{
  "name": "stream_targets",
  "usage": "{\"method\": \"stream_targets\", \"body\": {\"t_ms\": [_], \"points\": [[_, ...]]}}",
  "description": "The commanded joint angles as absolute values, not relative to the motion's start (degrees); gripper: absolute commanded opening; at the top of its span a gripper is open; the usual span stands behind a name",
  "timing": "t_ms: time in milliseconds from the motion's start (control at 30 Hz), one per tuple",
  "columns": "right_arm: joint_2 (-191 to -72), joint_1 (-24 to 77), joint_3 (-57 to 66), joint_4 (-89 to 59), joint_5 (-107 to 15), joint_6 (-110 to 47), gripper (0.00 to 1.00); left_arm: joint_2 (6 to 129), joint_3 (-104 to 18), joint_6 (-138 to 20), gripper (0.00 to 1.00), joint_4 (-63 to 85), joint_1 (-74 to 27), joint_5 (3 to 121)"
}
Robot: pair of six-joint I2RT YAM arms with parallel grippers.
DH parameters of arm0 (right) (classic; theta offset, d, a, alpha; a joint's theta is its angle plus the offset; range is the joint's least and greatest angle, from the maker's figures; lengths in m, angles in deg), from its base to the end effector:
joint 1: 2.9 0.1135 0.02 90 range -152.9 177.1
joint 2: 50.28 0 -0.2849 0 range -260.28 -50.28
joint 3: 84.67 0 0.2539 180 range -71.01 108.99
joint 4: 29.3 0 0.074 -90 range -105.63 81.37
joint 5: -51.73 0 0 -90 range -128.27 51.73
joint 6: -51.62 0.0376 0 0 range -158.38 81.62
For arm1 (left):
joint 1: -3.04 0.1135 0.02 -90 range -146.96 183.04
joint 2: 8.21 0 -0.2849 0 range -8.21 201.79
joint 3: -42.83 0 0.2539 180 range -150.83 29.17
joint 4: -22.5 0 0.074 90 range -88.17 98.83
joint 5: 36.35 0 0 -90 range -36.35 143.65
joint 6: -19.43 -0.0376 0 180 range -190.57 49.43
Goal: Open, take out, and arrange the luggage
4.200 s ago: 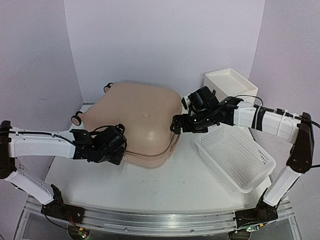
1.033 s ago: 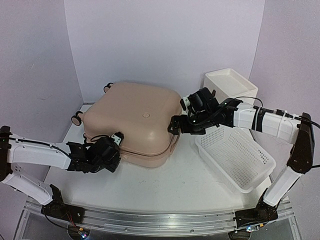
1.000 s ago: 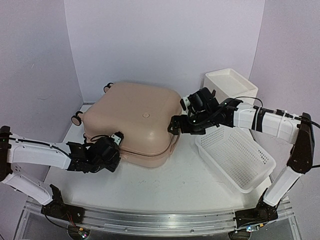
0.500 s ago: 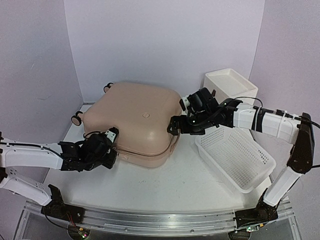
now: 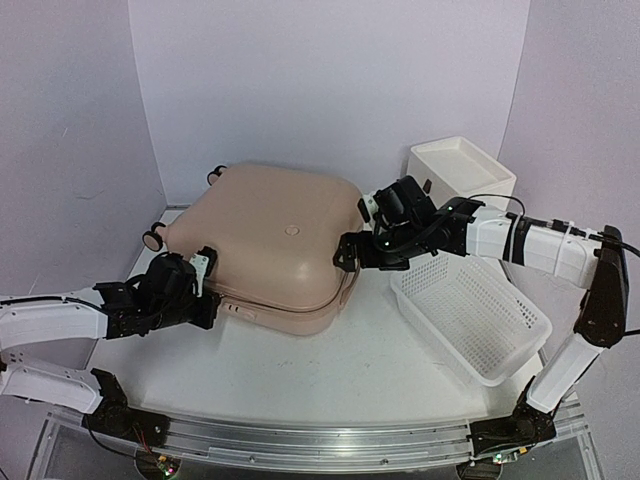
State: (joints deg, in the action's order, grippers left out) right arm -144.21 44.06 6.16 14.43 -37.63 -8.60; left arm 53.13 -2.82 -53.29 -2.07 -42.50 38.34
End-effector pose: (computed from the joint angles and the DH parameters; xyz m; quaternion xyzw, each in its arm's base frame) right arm 0.2524 0.2697 0.3026 -0.1369 0.9197 0.2243 0.2916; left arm 0.1555 -0.1443 0.2236 0.1652 0.8856 -0.1141 0.4187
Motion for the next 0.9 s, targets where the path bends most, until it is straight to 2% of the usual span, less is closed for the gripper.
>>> {"method": "stream_targets", "body": {"t_ms": [0, 267, 433, 600, 867], "points": [[-141.87, 44.30, 6.57, 12.31, -37.23, -8.93, 0.98, 52.89, -2.53, -47.18, 0.00, -1.64, -39.83, 39.44], [-141.83, 44.34, 6.65, 13.11, -35.38, -7.90, 0.98, 52.53, -3.11, -40.62, 0.00, -5.28, -25.65, 43.65], [-142.54, 44.98, 11.45, 19.96, -36.02, -14.93, 0.98, 52.55, -3.53, -39.18, 0.00, -5.49, -14.80, 47.92], [-146.68, 51.43, 22.79, 30.31, -31.64, -28.75, 0.98, 54.37, -3.60, -39.36, 0.00, -1.41, -5.58, 54.81], [-163.83, 60.20, 47.14, 38.64, -26.74, -45.45, 0.98, 53.29, -2.16, -42.82, 0.00, 2.74, -5.43, 67.43]]}}
